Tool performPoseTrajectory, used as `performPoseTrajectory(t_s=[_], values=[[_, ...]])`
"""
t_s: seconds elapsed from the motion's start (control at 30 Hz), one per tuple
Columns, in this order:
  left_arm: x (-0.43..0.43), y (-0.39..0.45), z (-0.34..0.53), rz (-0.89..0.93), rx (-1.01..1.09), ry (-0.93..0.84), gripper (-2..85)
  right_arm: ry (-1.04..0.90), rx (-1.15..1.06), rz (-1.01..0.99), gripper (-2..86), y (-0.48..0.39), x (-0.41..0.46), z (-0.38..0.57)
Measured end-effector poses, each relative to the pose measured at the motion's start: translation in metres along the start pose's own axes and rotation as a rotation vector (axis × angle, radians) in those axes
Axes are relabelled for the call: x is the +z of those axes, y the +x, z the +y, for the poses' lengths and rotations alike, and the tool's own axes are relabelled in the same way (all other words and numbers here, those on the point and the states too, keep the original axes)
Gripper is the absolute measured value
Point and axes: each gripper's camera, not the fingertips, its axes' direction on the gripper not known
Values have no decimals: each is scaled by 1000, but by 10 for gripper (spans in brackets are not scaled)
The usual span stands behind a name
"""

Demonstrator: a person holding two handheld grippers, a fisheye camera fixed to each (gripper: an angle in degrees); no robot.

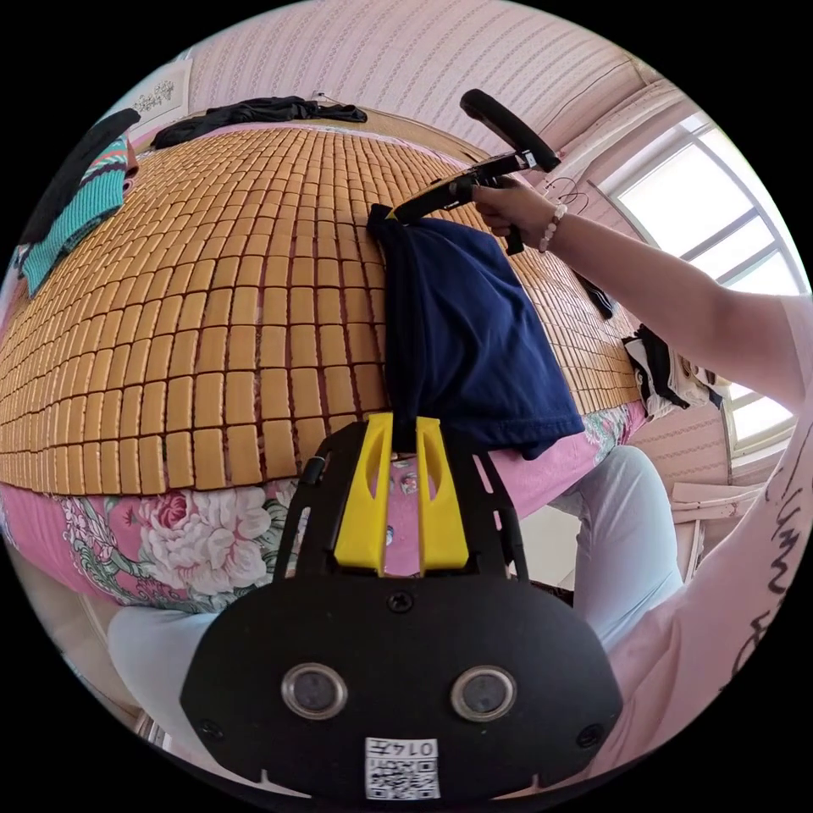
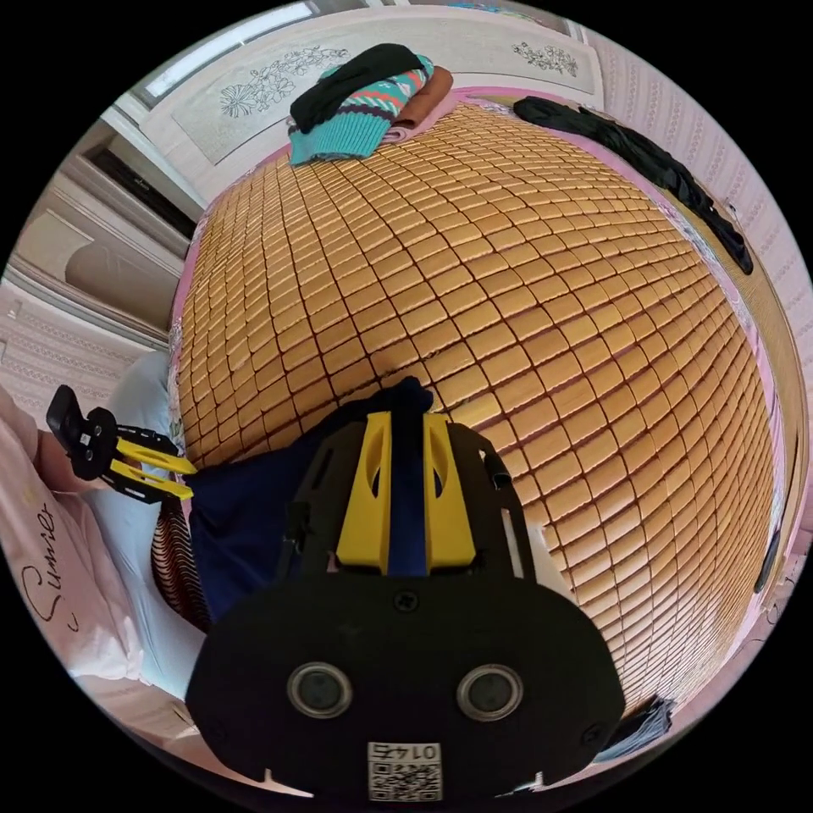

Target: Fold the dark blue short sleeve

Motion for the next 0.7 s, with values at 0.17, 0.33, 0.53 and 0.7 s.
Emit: performPoseTrajectory(t_s=[0.17,0.33,0.53,0.7], values=[[-12,-1,4,8,23,20,7,100,56,-153,25,13,-24,22],[-63,18,16,58,210,207,-1,458,150,-258,19,8,-81,100],[-112,68,9,50,522,321,-3,824,366,-197,18,-33,-146,228],[-116,117,-31,120,742,364,-3,918,484,5,19,-64,-203,312]])
